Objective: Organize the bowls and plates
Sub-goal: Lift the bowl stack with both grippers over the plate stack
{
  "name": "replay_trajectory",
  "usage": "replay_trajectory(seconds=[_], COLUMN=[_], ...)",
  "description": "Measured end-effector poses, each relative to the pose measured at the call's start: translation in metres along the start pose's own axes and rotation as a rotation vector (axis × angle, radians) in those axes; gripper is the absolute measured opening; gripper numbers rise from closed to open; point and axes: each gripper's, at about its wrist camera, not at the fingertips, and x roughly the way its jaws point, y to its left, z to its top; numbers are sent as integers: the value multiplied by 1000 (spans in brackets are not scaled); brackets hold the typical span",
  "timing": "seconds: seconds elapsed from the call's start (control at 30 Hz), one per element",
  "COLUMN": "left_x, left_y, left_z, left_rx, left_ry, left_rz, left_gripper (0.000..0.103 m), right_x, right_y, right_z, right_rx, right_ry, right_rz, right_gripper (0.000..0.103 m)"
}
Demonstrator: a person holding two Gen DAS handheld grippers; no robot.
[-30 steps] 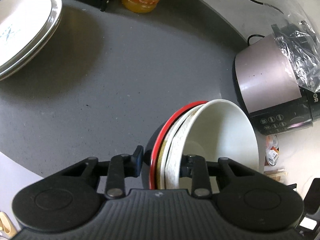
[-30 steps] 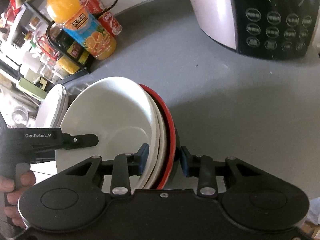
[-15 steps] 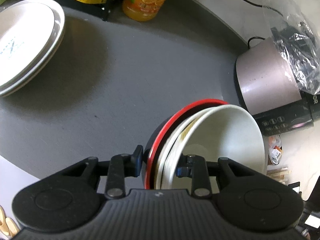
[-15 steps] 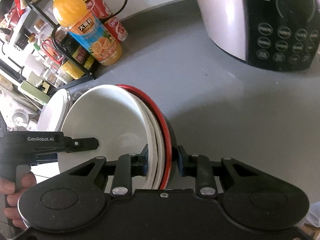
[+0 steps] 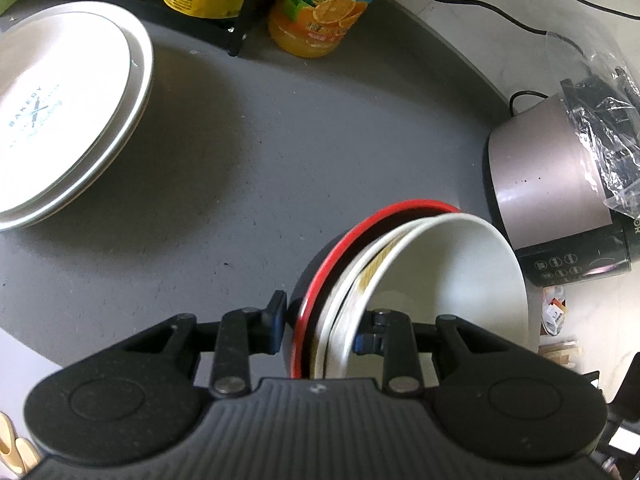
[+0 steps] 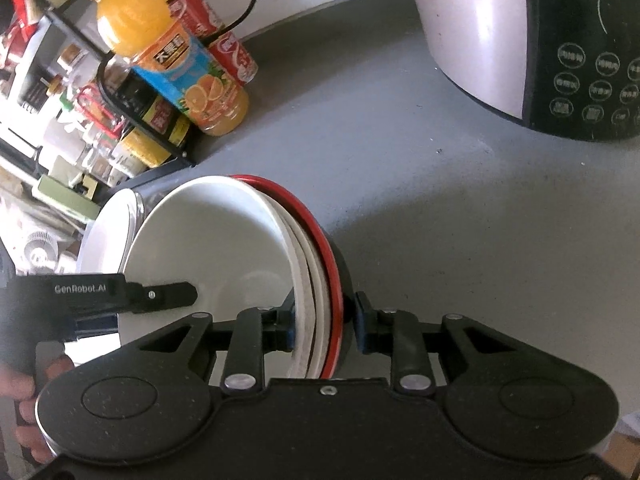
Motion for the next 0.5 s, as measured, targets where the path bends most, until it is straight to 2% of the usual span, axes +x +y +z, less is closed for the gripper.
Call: replay_trajectory(seconds=[0.13, 0.27, 0.4, 0.5], left_x=[5, 6, 10, 9], left_y=[1, 3, 8, 5], left_z=[3, 4, 6, 2], left_rx=[-1, 3, -27, 1], left_ry=[22, 26, 83, 64], left_rz=[0, -9, -26, -16], left_gripper=[30, 31, 32, 31], right_x=[2, 4, 5, 4], right_y=[-4, 0, -2, 1], right_z=[-1, -2, -3, -3], right_rx=[56, 44, 83, 60], right_ry=[19, 31, 58, 63], right_rz=[4, -10, -3, -17], right_gripper=[32, 32, 32, 30])
